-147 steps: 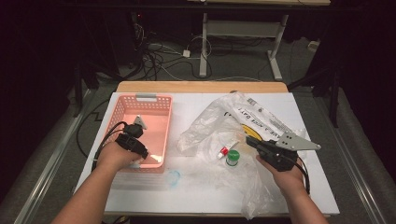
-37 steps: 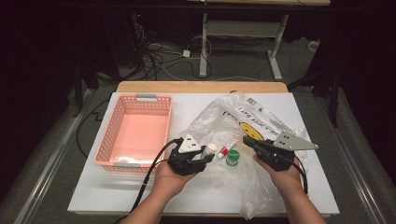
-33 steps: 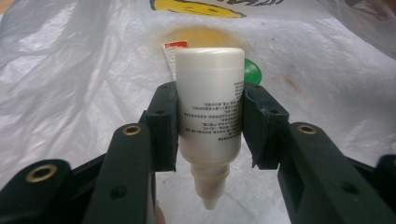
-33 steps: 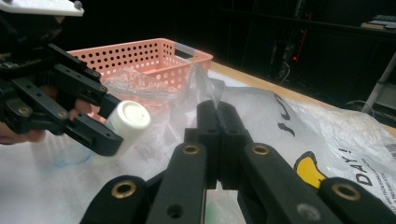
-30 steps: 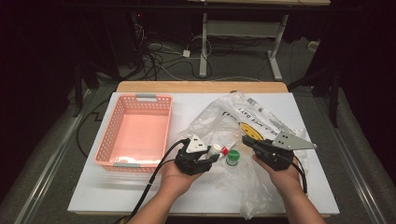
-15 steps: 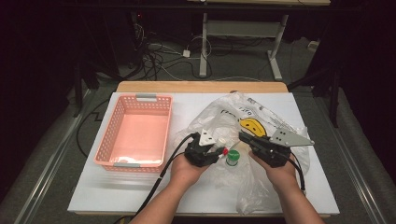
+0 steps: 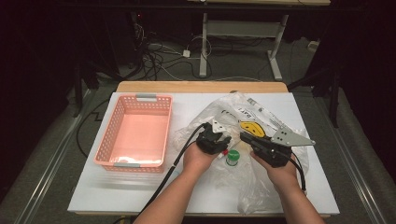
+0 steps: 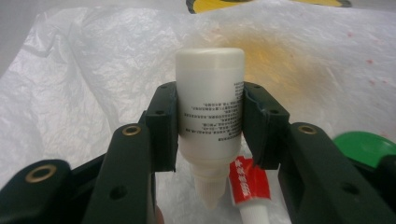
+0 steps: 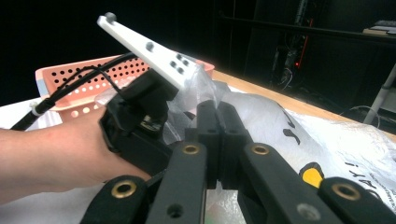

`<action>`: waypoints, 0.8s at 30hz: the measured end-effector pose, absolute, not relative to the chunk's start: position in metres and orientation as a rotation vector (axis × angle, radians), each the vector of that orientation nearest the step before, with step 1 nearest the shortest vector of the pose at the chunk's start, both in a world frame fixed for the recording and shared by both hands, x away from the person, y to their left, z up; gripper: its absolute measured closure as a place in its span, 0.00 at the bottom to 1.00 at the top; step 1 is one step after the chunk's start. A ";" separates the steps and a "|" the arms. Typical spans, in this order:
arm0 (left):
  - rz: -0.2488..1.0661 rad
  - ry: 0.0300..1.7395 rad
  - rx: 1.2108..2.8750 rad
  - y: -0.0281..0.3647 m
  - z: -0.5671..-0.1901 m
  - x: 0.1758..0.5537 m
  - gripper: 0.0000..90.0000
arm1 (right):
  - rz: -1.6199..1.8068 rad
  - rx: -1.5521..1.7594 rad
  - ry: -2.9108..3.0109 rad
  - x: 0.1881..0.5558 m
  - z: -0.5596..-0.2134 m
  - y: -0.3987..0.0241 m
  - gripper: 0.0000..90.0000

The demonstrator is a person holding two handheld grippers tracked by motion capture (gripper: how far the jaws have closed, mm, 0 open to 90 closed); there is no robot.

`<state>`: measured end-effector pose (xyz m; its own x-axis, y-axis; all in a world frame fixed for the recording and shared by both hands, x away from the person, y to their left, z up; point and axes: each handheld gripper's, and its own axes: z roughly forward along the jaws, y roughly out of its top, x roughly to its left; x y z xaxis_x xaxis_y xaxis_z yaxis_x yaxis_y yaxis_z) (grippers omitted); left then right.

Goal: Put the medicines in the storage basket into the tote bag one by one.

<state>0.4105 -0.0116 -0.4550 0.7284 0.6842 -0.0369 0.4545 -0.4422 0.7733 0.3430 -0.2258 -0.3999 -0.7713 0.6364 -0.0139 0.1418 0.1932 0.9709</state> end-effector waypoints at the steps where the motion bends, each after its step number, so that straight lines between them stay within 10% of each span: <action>1: 0.356 0.862 2.119 -0.012 -0.456 0.412 0.64 | 1.603 0.728 2.062 0.343 -0.400 -0.226 1.00; 8: 0.399 0.871 2.068 -0.010 -0.443 0.406 0.47 | 1.599 0.729 2.061 0.342 -0.401 -0.228 1.00; 24: 0.278 0.768 2.129 0.034 -0.445 0.341 0.44 | 1.585 0.739 2.065 0.338 -0.401 -0.232 1.00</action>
<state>0.3410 0.0342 -0.4445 0.7881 0.6118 -0.0675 0.4266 -0.4640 0.7764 0.3382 -0.2321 -0.4013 -0.7642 0.6447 -0.0171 0.1503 0.2038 0.9674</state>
